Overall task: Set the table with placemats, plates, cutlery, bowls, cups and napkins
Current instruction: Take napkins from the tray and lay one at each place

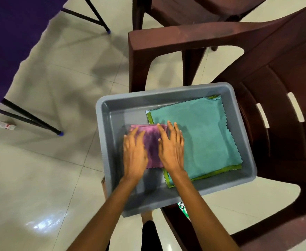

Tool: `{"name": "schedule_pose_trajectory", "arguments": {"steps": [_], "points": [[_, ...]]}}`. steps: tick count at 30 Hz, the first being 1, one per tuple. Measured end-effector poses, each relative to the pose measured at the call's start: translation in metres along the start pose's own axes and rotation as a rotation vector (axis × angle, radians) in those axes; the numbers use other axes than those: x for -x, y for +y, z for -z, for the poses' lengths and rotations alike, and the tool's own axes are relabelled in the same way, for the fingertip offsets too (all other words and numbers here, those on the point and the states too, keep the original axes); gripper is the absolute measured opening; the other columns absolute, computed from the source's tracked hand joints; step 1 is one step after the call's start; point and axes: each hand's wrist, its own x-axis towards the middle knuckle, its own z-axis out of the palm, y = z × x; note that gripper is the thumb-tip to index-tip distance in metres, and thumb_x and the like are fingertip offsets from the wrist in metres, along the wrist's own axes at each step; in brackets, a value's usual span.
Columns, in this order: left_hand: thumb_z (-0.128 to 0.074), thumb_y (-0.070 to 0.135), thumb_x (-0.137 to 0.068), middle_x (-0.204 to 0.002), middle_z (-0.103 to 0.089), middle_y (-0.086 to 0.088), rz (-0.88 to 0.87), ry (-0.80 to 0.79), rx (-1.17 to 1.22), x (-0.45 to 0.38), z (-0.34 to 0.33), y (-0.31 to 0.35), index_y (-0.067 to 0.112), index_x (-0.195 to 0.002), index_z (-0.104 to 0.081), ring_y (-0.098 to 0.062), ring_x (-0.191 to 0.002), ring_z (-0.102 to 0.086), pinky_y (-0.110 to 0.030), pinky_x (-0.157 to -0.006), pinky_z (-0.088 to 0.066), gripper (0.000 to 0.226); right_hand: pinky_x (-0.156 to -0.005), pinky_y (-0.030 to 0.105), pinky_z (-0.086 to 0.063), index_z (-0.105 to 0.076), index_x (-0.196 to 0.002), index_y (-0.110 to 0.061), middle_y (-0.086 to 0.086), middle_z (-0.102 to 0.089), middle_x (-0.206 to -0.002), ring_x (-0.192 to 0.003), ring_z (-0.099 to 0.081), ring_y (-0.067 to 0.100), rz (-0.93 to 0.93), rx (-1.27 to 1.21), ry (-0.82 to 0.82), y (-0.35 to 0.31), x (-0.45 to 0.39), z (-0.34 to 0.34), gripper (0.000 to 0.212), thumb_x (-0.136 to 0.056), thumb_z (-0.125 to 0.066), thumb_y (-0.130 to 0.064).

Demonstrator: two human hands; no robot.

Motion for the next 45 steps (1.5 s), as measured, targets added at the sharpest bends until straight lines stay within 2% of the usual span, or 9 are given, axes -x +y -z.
{"name": "schedule_pose_trajectory", "arguments": {"steps": [7, 11, 16, 20, 25, 29, 34, 40, 45], "points": [[-0.017, 0.038, -0.093, -0.152, -0.026, -0.018, -0.083, -0.190, -0.342, -0.006, -0.048, -0.027, 0.003, -0.144, -0.023, -0.029, -0.142, -0.020, -0.043, -0.115, 0.000, 0.062, -0.116, 0.046, 0.002, -0.014, -0.148, -0.024, 0.005, -0.012, -0.157, -0.146, -0.010, 0.028, 0.075, 0.106, -0.254, 0.030, -0.019, -0.035, 0.062, -0.096, -0.004, -0.055], [-0.011, 0.040, -0.093, -0.156, -0.011, -0.015, -0.041, -0.188, -0.219, -0.002, -0.043, -0.019, 0.003, -0.146, -0.013, -0.028, -0.143, -0.002, -0.042, -0.116, 0.013, 0.065, -0.118, 0.042, -0.005, -0.016, -0.151, -0.020, 0.007, -0.018, -0.158, -0.146, -0.012, 0.026, -0.106, -0.093, -0.135, 0.025, -0.019, -0.027, 0.067, -0.093, -0.014, -0.054], [-0.055, 0.018, -0.092, -0.150, -0.027, -0.021, 0.392, 0.035, 0.172, -0.008, -0.018, -0.002, 0.002, -0.148, -0.018, -0.035, -0.138, -0.026, -0.042, -0.115, -0.015, 0.069, -0.100, 0.042, -0.042, -0.041, -0.140, -0.014, 0.012, -0.049, -0.129, -0.121, -0.048, 0.029, -0.578, -0.635, 0.073, 0.022, -0.011, -0.007, 0.046, -0.096, -0.051, -0.020], [-0.055, 0.013, -0.092, -0.145, -0.034, -0.021, 0.421, 0.043, 0.184, -0.026, -0.005, 0.000, 0.006, -0.148, -0.019, -0.035, -0.135, -0.029, -0.043, -0.113, -0.021, 0.067, -0.099, 0.032, -0.038, -0.057, -0.126, -0.020, 0.008, -0.045, -0.125, -0.119, -0.044, 0.023, -0.326, -0.529, -0.112, 0.031, -0.037, 0.003, 0.037, -0.091, -0.054, -0.007], [-0.053, 0.003, -0.091, -0.131, -0.044, -0.012, 0.060, -0.057, -0.169, -0.047, -0.002, -0.021, 0.021, -0.138, -0.045, -0.031, -0.116, -0.043, -0.039, -0.097, -0.036, 0.050, -0.080, 0.021, -0.039, -0.066, -0.102, -0.015, 0.001, -0.048, -0.097, -0.087, -0.048, 0.012, 0.024, -0.378, -0.523, 0.046, -0.088, 0.021, 0.018, -0.085, -0.064, -0.011], [-0.057, 0.001, -0.088, -0.122, -0.053, -0.008, -0.094, -0.089, -0.272, -0.053, 0.002, -0.027, 0.020, -0.127, -0.056, -0.027, -0.108, -0.046, -0.036, -0.087, -0.036, 0.044, -0.077, 0.033, -0.043, -0.059, -0.078, -0.016, -0.001, -0.047, -0.085, -0.076, -0.046, 0.012, 0.079, -0.345, -0.756, 0.051, -0.112, 0.035, 0.013, -0.079, -0.071, -0.010], [-0.058, -0.001, -0.082, -0.114, -0.053, -0.009, -0.126, -0.078, -0.286, -0.054, 0.009, -0.024, 0.017, -0.107, -0.061, -0.026, -0.105, -0.045, -0.035, -0.085, -0.033, 0.031, -0.067, 0.024, -0.037, -0.059, -0.073, -0.019, -0.010, -0.047, -0.087, -0.075, -0.046, 0.002, 0.197, -0.244, -0.688, 0.046, -0.119, 0.044, 0.012, -0.075, -0.068, -0.011], [-0.059, -0.007, -0.074, -0.094, -0.057, -0.010, -0.178, -0.035, -0.254, -0.053, 0.009, -0.028, 0.014, -0.087, -0.063, -0.030, -0.089, -0.051, -0.038, -0.076, -0.031, 0.025, -0.074, 0.025, -0.041, -0.057, -0.120, -0.023, -0.002, -0.052, -0.108, -0.094, -0.049, 0.011, 0.403, -0.070, -0.693, 0.037, -0.114, 0.036, 0.042, -0.079, -0.069, -0.024], [-0.053, -0.005, -0.074, -0.093, -0.057, -0.008, -0.260, -0.114, -0.205, -0.050, 0.014, -0.028, 0.013, -0.083, -0.055, -0.028, -0.086, -0.050, -0.036, -0.073, -0.030, 0.021, -0.076, 0.025, -0.036, -0.060, -0.117, -0.024, -0.001, -0.046, -0.104, -0.099, -0.039, 0.010, 0.546, -0.062, -0.692, 0.019, -0.108, 0.031, 0.042, -0.076, -0.070, -0.023]]}}
